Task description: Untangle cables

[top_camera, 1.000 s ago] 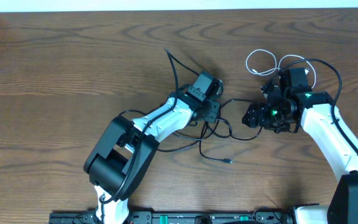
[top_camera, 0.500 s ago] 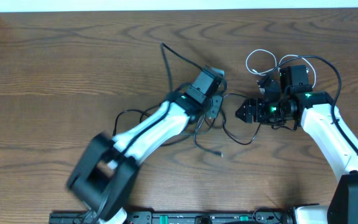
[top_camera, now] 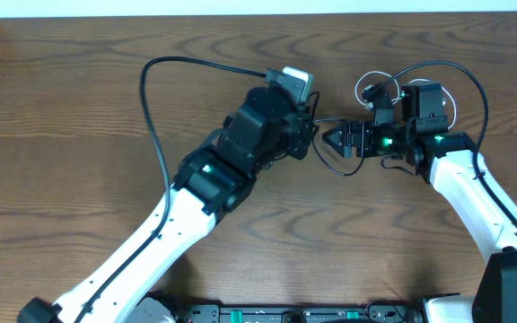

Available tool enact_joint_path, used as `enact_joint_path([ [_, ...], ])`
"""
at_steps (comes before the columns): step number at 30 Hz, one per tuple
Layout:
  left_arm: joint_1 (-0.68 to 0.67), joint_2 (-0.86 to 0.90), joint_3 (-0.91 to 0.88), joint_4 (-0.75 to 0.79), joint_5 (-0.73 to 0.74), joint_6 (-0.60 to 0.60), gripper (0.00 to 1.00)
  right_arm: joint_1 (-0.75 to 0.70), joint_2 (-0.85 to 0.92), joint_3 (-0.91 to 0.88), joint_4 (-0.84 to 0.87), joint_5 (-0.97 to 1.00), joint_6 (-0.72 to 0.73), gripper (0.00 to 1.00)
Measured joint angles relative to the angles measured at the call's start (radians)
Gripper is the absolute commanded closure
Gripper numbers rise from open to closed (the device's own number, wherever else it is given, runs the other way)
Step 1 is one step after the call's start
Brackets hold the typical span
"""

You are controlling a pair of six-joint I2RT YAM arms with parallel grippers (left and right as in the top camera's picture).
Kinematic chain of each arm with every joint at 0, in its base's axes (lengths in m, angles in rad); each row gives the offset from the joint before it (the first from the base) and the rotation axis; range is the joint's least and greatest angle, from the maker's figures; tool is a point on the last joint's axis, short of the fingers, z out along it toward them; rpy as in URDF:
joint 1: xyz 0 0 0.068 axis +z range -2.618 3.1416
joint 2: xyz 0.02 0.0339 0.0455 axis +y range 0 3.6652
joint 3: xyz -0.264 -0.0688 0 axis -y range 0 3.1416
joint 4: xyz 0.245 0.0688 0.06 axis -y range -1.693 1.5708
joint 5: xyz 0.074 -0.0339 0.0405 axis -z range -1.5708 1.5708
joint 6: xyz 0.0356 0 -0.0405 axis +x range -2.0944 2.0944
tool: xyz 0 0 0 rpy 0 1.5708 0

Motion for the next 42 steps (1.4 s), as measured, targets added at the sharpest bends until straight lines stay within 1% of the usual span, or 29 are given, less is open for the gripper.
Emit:
enact_joint_path([
  [6, 0.0, -0.059, 0.0, 0.007, 0.0, 0.0, 0.93, 0.005, 0.0, 0.0, 0.069, -0.026, 0.04, 0.12],
  [11, 0.0, -0.097, 0.0, 0.018, 0.0, 0.0, 0.93, 0.044, 0.0, 0.0, 0.124, -0.046, 0.08, 0.12],
  [16, 0.0, -0.103, 0.0, 0.018, 0.0, 0.0, 0.92, 0.098, 0.0, 0.0, 0.127, -0.058, 0.079, 0.12],
  [20, 0.0, -0.103, 0.0, 0.018, 0.0, -0.003, 0.93, 0.122, 0.0, 0.0, 0.177, -0.056, 0.076, 0.13],
  [23, 0.0, -0.103, 0.0, 0.018, 0.0, -0.007, 0.92, 0.141, 0.0, 0.0, 0.201, -0.011, 0.076, 0.13],
  [28, 0.002, -0.122, 0.0, 0.034, -0.003, -0.007, 0.93, 0.182, 0.0, 0.0, 0.202, 0.144, 0.086, 0.11],
  [30, 0.005, -0.15, 0.0, 0.065, -0.003, -0.006, 0.93, 0.19, 0.0, 0.0, 0.202, 0.19, 0.091, 0.08],
  [33, 0.008, -0.209, -0.002, 0.135, -0.024, -0.005, 0.92, 0.195, 0.006, 0.0, 0.198, 0.24, 0.098, 0.08],
  [36, 0.009, -0.275, -0.002, 0.227, -0.06, -0.003, 0.93, 0.195, 0.029, 0.0, 0.19, 0.299, 0.101, 0.08],
  [40, 0.009, -0.342, -0.002, 0.352, -0.109, -0.003, 0.93, 0.194, 0.074, 0.0, 0.179, 0.348, 0.103, 0.02],
  [42, 0.008, -0.372, -0.003, 0.437, -0.161, -0.003, 0.93, 0.193, 0.095, 0.0, 0.174, 0.367, 0.105, 0.01],
])
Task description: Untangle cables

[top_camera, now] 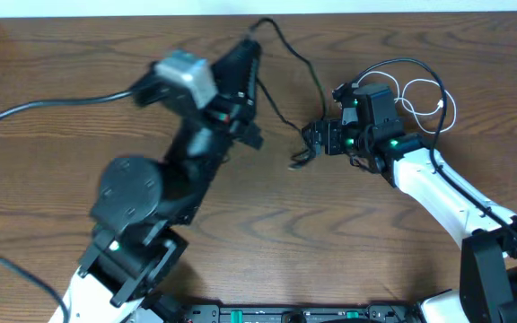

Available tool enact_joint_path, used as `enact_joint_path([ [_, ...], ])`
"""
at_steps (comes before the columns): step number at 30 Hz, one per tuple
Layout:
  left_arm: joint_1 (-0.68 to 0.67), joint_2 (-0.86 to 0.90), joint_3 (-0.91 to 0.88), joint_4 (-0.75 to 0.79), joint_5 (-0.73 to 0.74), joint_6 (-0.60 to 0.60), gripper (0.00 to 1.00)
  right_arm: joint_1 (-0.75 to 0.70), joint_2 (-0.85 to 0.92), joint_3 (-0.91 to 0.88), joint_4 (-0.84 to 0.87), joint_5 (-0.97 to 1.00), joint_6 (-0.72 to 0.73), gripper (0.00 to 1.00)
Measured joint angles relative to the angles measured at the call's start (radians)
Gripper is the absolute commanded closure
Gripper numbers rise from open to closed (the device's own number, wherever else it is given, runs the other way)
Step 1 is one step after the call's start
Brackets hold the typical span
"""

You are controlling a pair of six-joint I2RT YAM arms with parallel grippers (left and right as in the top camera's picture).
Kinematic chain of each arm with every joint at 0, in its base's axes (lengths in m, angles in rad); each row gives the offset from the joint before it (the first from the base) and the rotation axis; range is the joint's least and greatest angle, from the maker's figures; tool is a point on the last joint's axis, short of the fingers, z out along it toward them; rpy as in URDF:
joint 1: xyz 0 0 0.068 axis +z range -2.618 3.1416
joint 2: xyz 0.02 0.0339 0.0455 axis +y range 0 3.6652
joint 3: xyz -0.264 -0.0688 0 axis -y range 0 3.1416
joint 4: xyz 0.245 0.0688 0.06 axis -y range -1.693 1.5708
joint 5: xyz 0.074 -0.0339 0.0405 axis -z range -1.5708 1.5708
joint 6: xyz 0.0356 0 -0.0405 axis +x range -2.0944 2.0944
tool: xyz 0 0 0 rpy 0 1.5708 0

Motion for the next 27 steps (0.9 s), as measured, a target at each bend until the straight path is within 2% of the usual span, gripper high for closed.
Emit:
enact_joint_path([
  [8, 0.0, -0.06, -0.002, 0.187, -0.21, 0.035, 0.93, -0.009, 0.023, 0.0, -0.063, 0.187, 0.0, 0.01],
  [15, 0.0, -0.094, -0.002, 0.282, -0.4, 0.184, 0.93, -0.024, 0.112, 0.0, -0.072, 0.375, 0.0, 0.01],
  [22, 0.001, -0.092, -0.002, 0.233, -0.526, 0.267, 0.92, -0.037, 0.131, 0.0, -0.047, 0.313, 0.0, 0.01],
  [27, 0.001, -0.073, -0.002, 0.185, -0.568, 0.285, 0.92, -0.037, 0.131, 0.0, 0.001, 0.155, -0.008, 0.01],
])
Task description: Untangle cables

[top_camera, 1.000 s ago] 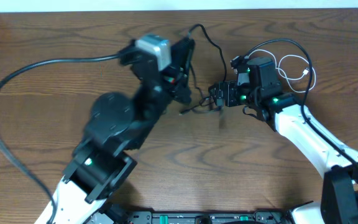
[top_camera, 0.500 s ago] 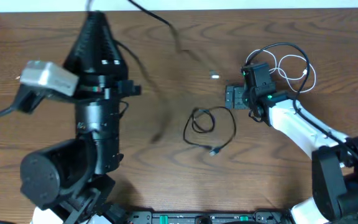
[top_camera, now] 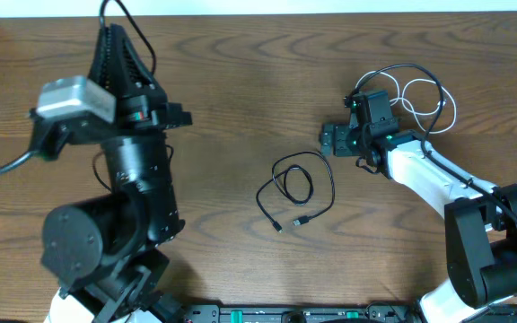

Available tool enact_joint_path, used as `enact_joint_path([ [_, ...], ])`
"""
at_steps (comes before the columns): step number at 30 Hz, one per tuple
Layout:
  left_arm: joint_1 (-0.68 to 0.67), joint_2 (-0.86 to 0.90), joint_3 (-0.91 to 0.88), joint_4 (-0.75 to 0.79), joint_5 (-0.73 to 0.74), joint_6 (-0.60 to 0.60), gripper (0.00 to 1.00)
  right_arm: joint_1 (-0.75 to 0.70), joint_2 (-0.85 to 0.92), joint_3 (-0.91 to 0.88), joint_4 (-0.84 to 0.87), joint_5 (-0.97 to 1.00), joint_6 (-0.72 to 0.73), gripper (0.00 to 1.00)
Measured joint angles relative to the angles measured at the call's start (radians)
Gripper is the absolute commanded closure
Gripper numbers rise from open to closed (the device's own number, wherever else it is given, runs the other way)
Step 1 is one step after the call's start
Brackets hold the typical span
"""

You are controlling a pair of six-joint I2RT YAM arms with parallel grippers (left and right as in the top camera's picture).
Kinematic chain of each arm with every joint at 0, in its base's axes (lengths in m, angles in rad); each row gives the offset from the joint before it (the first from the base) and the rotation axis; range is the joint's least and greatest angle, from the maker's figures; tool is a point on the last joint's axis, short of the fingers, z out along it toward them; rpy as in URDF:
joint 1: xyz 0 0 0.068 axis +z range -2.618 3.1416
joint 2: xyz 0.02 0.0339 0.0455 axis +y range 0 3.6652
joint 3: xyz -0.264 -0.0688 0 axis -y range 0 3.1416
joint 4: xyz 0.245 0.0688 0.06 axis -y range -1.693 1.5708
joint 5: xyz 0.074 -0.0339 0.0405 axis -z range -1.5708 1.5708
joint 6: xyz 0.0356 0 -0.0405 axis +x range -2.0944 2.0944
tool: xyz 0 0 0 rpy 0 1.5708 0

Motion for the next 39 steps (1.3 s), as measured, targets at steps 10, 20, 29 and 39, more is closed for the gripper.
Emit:
enact_joint_path([
  [10, 0.0, 0.121, 0.0, -0.079, -0.002, 0.005, 0.92, -0.067, -0.013, 0.0, 0.007, -0.395, -0.051, 0.01],
  [20, 0.006, 0.233, 0.0, -0.102, 0.002, 0.006, 0.92, -0.219, -0.031, 0.0, -0.066, -0.459, -0.065, 0.01],
  [29, 0.102, 0.381, -0.002, 0.008, 0.033, 0.002, 0.92, -0.227, -0.031, 0.0, -0.07, -0.476, -0.066, 0.01],
  [39, 0.154, 0.534, -0.002, 0.063, 0.222, -0.232, 0.92, -0.236, -0.031, 0.0, -0.07, -0.481, -0.072, 0.12],
])
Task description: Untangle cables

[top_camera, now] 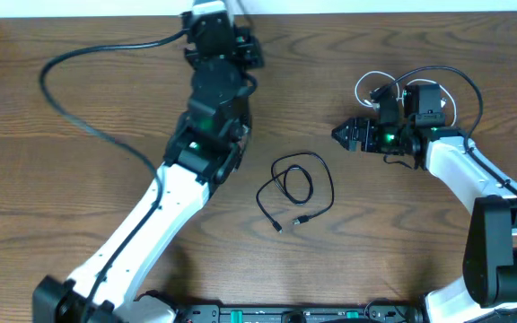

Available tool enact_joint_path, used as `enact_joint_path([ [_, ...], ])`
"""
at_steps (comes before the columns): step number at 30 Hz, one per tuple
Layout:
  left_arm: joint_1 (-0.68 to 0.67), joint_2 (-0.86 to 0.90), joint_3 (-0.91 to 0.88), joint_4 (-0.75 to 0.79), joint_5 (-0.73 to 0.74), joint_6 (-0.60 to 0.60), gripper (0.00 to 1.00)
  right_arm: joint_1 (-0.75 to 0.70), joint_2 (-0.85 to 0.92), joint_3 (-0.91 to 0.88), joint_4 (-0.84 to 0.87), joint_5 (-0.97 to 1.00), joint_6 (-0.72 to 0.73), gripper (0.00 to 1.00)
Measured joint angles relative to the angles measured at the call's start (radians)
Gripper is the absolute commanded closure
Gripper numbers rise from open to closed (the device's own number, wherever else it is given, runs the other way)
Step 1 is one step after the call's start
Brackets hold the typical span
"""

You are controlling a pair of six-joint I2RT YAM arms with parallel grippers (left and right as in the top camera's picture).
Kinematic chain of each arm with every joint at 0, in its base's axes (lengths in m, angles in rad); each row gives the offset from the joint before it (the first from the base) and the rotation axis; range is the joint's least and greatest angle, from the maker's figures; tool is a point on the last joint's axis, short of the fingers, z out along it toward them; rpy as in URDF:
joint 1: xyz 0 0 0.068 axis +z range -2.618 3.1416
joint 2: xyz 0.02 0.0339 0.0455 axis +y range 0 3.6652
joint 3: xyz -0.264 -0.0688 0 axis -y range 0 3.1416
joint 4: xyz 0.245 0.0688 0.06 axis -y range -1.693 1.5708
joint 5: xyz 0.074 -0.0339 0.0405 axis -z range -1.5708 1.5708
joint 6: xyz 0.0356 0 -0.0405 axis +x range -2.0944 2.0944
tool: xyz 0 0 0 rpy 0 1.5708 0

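A thin black cable [296, 187] lies loose on the table's middle in one small coil, both plug ends [303, 218] free at the front. A white cable [441, 100] lies looped at the far right, behind my right arm. My right gripper [337, 135] points left, above and right of the black coil; its fingers meet in a point with nothing between them. My left arm reaches to the far edge, and its gripper [246, 52] is dark, with fingers I cannot make out.
The left arm's own thick black lead [79, 108] arcs across the left of the table. The table's far edge [375, 13] runs along the top. The arm bases [294, 314] sit at the front edge.
My left arm was raised high at the left; now it stretches low toward the far edge. My right gripper has shifted slightly right and its fingers look closed. The black cable lies as before.
First both grippers met at the table's middle with the black cable between them. Then my left arm was raised, the cable running from it to my right gripper. Later the cable lay coiled on the table, free of both grippers, and it lies so now.
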Motion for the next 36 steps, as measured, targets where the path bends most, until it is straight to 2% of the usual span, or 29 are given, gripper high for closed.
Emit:
enact_joint_path([
  [4, -0.008, 0.085, 0.0, -0.002, 0.151, -0.174, 0.92, -0.043, 0.0, 0.0, -0.02, -0.002, -0.001, 0.13],
  [8, -0.025, 0.171, 0.0, -0.002, 0.278, -0.3, 0.93, -0.096, -0.006, 0.0, -0.054, -0.002, -0.001, 0.12],
  [10, -0.037, 0.214, 0.0, -0.002, 0.338, -0.339, 0.88, -0.118, -0.02, 0.0, -0.072, -0.002, -0.002, 0.11],
  [11, -0.041, 0.23, 0.0, -0.003, 0.361, -0.35, 0.83, -0.127, -0.03, 0.0, -0.079, -0.002, -0.003, 0.11],
  [12, -0.047, 0.244, 0.0, -0.003, 0.384, -0.36, 0.6, -0.137, -0.047, 0.0, -0.092, -0.002, -0.007, 0.1],
  [13, -0.052, 0.257, 0.0, -0.004, 0.409, -0.366, 0.47, -0.143, -0.063, 0.0, -0.103, -0.002, -0.01, 0.09],
  [14, -0.056, 0.265, 0.0, -0.006, 0.428, -0.373, 0.27, -0.15, -0.08, 0.0, -0.11, -0.001, -0.013, 0.09],
  [15, -0.06, 0.269, 0.0, -0.007, 0.446, -0.377, 0.17, -0.154, -0.097, 0.0, -0.116, -0.001, -0.016, 0.09],
  [16, -0.064, 0.27, 0.0, -0.008, 0.464, -0.38, 0.12, -0.158, -0.117, 0.0, -0.123, 0.0, -0.02, 0.08],
  [18, -0.067, 0.268, 0.0, -0.007, 0.487, -0.381, 0.09, -0.158, -0.148, 0.0, -0.131, 0.002, -0.026, 0.06],
  [23, -0.055, 0.234, 0.0, -0.04, 0.513, -0.356, 0.09, -0.158, -0.183, 0.0, -0.135, 0.001, -0.035, 0.05],
  [27, -0.024, 0.133, -0.002, -0.217, 0.52, -0.338, 0.09, -0.154, -0.183, 0.0, -0.138, 0.002, -0.034, 0.09],
  [30, 0.018, 0.048, 0.0, -0.375, 0.522, -0.333, 0.09, -0.14, -0.183, 0.0, -0.127, 0.004, -0.026, 0.25],
  [32, 0.069, -0.008, 0.002, -0.519, 0.505, -0.33, 0.09, -0.115, -0.183, 0.001, -0.109, 0.011, -0.006, 0.48],
  [33, 0.09, -0.022, 0.002, -0.563, 0.496, -0.327, 0.09, -0.102, -0.183, 0.001, -0.105, 0.017, 0.01, 0.55],
  [36, 0.196, -0.054, 0.002, -0.713, 0.47, -0.327, 0.09, -0.038, -0.183, 0.019, -0.142, 0.048, 0.049, 0.58],
])
